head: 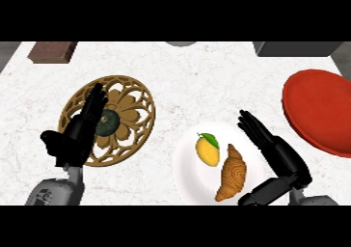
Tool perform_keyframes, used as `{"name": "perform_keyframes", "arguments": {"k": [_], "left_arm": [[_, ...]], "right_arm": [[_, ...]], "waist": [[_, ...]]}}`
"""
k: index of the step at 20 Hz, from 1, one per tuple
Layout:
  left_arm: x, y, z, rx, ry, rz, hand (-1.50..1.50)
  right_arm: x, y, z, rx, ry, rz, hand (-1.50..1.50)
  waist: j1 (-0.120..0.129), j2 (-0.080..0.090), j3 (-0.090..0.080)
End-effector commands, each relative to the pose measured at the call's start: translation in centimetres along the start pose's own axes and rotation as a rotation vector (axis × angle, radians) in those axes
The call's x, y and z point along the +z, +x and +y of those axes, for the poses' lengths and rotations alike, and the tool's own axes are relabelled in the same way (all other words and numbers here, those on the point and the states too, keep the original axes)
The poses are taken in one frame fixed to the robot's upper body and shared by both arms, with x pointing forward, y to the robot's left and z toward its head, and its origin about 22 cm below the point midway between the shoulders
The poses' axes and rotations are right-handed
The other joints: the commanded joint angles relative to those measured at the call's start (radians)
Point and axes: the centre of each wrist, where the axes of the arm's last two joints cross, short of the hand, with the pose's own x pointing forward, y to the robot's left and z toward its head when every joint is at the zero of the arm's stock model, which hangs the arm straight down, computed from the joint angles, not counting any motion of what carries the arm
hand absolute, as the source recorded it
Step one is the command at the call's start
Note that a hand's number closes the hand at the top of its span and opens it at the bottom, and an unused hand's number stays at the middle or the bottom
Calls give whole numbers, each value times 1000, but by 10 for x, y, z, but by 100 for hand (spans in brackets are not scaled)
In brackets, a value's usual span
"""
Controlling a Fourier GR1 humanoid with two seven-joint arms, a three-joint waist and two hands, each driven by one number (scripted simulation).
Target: Pick the lemon from the plate and place it in the bowl
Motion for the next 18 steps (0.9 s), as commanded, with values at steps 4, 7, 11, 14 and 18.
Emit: {"name": "perform_keyframes", "arguments": {"k": [4, 7, 11, 14, 18], "left_arm": [[4, -4, -19, 4, -14, -2, 0], [-23, 10, -2, 15, -5, 12, 0], [-12, 2, 0, 1, -8, 16, 0], [-6, -2, 6, 31, 11, 13, 0], [-2, -11, -2, 11, -13, 15, 0]], "right_arm": [[-21, -7, 23, -65, 22, 23, -150], [2, -17, 9, -78, 18, 5, -150], [-26, -33, 27, -84, 20, 33, -150], [-19, -51, 44, -78, 8, 15, -150], [-40, -51, 18, -2, -13, 86, -150]], "waist": [[2, 0, 0], [-2, 0, 0], [0, 1, 0], [0, 0, 0], [2, 1, 0]]}}
